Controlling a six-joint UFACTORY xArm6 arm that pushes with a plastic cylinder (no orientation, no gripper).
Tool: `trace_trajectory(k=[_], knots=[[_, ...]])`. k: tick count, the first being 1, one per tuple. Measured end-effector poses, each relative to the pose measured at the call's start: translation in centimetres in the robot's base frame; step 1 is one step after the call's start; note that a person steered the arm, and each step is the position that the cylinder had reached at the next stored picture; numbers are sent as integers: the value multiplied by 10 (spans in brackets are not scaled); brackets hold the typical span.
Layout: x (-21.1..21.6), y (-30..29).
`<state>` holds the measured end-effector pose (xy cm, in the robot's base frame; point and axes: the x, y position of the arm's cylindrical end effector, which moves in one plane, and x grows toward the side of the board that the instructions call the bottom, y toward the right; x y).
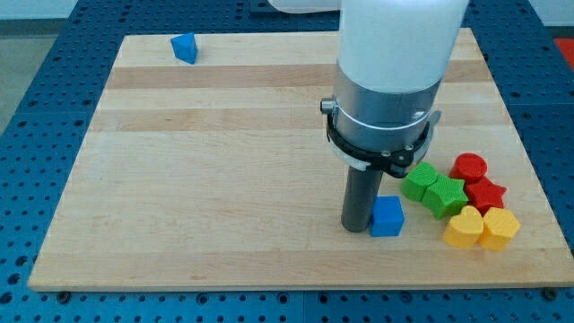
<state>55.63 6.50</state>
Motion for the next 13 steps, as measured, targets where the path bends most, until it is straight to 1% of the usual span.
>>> trace_trajectory(k=[3,4,5,7,9,12,13], knots=[[0,40],[0,45],[-6,8],[-60,-89],[-140,-175],[-248,-274],[-289,-293]])
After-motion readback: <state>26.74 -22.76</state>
